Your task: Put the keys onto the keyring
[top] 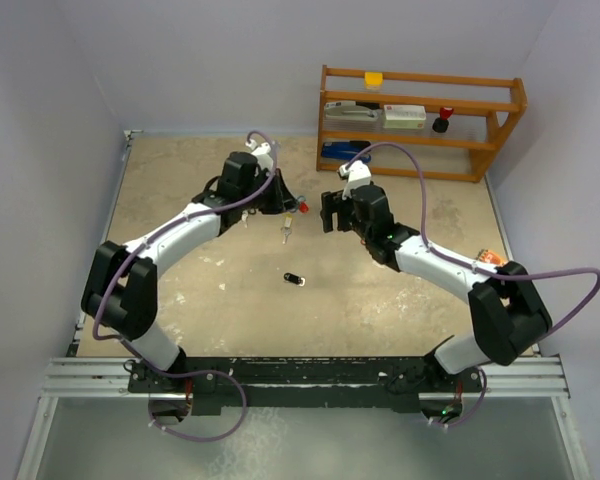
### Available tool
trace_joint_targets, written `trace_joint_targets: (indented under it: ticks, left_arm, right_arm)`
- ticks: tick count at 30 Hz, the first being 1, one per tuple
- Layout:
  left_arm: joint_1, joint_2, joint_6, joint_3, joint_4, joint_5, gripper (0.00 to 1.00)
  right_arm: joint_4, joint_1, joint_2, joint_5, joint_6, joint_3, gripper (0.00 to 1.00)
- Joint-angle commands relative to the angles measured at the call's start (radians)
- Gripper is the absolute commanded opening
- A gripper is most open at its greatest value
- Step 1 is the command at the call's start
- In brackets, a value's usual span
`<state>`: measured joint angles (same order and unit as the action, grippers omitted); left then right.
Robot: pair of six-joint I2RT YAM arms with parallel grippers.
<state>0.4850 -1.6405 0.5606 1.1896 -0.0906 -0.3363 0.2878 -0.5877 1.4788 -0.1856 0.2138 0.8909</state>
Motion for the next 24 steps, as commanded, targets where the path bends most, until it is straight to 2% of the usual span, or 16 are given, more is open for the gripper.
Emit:
trace_joint_targets:
  ticks: [1, 12, 24]
  left_arm:
    - [-0.059, 0.066, 0.074, -0.053, 0.125, 0.030, 0.00]
    - [-0.235, 0.134, 0.216, -0.240, 0.336, 0.082, 0.00]
    - [-0.278, 0.055, 0.296, -0.323, 0.486, 0.056, 0.00]
  right_arm:
    - [-0.005, 0.002, -0.050, -0.026, 0.012, -0.002, 0.81]
    - [-0.016, 0.003, -0.069, -0.022, 0.014, -0.002, 0.82]
    - [-0.022, 0.004, -0.072, -0.020, 0.013, 0.001, 0.82]
